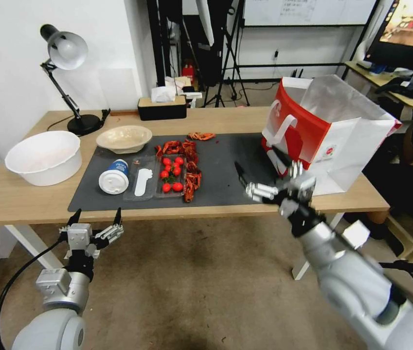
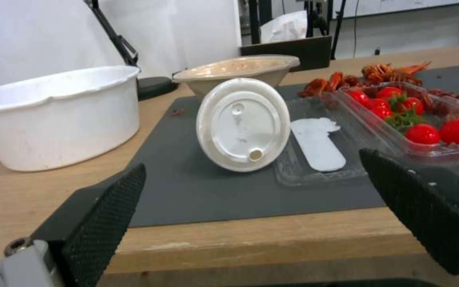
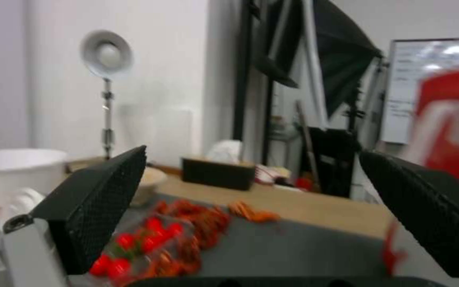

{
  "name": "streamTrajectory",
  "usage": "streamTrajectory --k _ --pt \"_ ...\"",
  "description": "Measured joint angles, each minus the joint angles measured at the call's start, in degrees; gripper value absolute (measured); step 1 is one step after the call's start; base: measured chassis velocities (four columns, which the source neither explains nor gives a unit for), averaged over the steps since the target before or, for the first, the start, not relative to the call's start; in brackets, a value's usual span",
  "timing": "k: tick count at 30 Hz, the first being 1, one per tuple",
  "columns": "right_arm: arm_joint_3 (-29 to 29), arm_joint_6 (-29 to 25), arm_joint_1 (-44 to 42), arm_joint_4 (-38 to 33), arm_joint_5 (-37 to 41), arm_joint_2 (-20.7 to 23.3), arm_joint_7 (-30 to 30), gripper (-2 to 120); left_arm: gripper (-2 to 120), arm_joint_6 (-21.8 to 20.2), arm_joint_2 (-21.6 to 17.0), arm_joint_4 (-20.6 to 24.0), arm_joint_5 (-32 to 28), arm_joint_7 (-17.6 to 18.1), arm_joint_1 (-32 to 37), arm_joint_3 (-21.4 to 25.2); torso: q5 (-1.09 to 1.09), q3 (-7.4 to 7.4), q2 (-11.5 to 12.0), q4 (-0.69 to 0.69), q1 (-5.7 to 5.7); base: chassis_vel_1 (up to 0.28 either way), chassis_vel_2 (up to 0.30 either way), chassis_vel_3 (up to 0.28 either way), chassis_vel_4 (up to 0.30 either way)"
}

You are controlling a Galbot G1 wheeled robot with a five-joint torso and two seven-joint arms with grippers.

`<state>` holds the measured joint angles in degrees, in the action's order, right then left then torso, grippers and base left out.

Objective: Pick up the trash from the table and place it into the takeout bag.

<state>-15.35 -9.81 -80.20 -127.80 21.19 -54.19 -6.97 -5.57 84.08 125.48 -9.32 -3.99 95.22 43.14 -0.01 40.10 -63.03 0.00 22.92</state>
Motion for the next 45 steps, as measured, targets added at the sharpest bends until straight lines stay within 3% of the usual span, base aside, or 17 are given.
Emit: streamTrajectory --k 3,11,20,30,38,45 --pt "0.0 -1.8 -5.0 2.0 -5.1 -2.8 -4.3 100 100 0.0 -0.2 -0.4 -0.1 0.0 -0.2 0.0 0.0 0.0 0.0 0.0 0.0 0.0 0.0 0.0 0.0" --pt "1.0 -4.2 -10.1 7.0 -8.9 -6.2 -9.0 100 100 0.2 -0.4 -1.0 -0.1 0.0 -0.4 -0.2 0.01 0.01 0.0 0.0 0.0 0.0 0.0 0.0 0.0" --pt "1.1 -6.9 -11.0 11.1 -9.6 -7.1 -10.3 100 100 0.3 -0.5 -1.0 -0.2 0.1 -0.4 -0.2 0.01 0.01 0.0 0.0 0.0 0.0 0.0 0.0 0.0" --pt "1.2 -7.0 -10.4 11.2 -9.4 -7.3 -10.2 100 100 1.7 -0.8 -1.3 -0.3 0.0 -0.4 -0.3 0.02 0.01 0.0 0.0 0.0 0.0 0.0 0.0 0.0" --pt "1.6 -6.6 -9.6 10.8 -9.3 -7.3 -10.1 100 100 2.6 -3.8 -3.4 -4.7 0.5 -3.4 -1.3 0.01 0.01 0.0 0.0 0.0 0.0 0.0 0.0 0.0" --pt "1.6 -6.0 -9.2 10.6 -9.2 -7.1 -10.1 100 100 0.6 -8.0 -7.2 -8.0 1.0 -8.7 -2.5 0.0 0.01 0.0 -0.02 0.0 0.0 0.0 0.0 0.0"
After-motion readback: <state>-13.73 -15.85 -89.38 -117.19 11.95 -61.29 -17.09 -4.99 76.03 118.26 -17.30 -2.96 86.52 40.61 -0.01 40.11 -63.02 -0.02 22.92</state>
